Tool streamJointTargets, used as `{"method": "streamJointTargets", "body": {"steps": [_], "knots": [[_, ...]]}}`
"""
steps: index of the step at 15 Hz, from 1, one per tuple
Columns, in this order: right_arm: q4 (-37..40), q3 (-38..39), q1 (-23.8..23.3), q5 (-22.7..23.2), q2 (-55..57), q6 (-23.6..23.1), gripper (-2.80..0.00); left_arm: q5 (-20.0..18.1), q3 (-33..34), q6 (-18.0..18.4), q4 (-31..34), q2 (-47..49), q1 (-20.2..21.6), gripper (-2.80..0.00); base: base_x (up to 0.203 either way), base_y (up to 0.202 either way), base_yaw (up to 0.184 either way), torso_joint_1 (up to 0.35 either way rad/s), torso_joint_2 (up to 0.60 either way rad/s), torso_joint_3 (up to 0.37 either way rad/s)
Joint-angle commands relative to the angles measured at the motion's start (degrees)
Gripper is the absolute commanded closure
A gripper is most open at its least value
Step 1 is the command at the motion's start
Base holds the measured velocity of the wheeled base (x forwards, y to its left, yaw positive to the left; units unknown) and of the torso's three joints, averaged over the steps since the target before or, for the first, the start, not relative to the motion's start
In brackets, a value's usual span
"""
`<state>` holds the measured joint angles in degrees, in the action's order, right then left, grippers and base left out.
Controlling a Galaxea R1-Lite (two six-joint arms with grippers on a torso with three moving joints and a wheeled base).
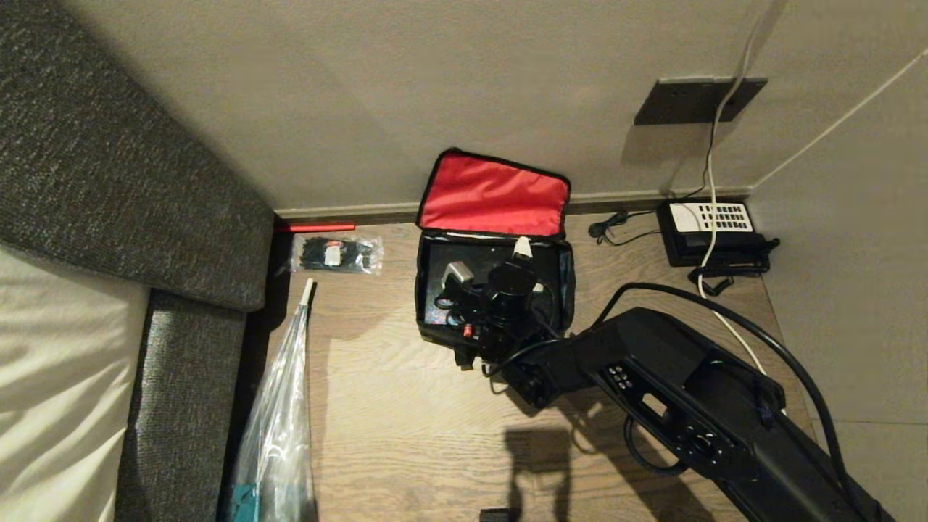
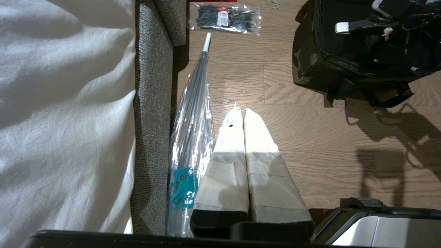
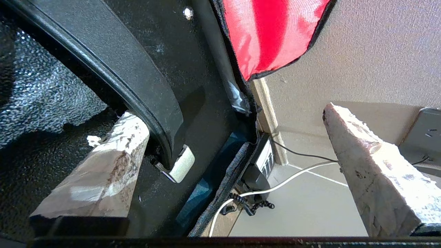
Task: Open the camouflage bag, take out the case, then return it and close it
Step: Grip the handle
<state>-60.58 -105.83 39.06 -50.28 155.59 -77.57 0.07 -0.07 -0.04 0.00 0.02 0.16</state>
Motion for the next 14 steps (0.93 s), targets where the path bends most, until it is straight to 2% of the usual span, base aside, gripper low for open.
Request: {"method": "streamJointTargets", "body": {"steps": [1,12,14], "knots": [[-0.5,0.1,0.1,-0.3,0.0,-0.4,-2.8,0.0,0.0,-0.2,0.0,-0.2,0.0,0.0,0.0,0.0,0.0,0.0,0.0,0.0],[-0.4,-0.1,0.1,-0.3,-0.1,-0.9,-2.8,-0.1,0.0,0.0,0.0,-0.2,0.0,0.0,0.0,0.0,0.0,0.0,0.0,0.0],[-0.5,0.2,0.1,-0.3,-0.1,-0.8,-2.8,0.0,0.0,-0.1,0.0,-0.2,0.0,0.0,0.092,0.0,-0.003,0.001,0.0,0.002]]}}
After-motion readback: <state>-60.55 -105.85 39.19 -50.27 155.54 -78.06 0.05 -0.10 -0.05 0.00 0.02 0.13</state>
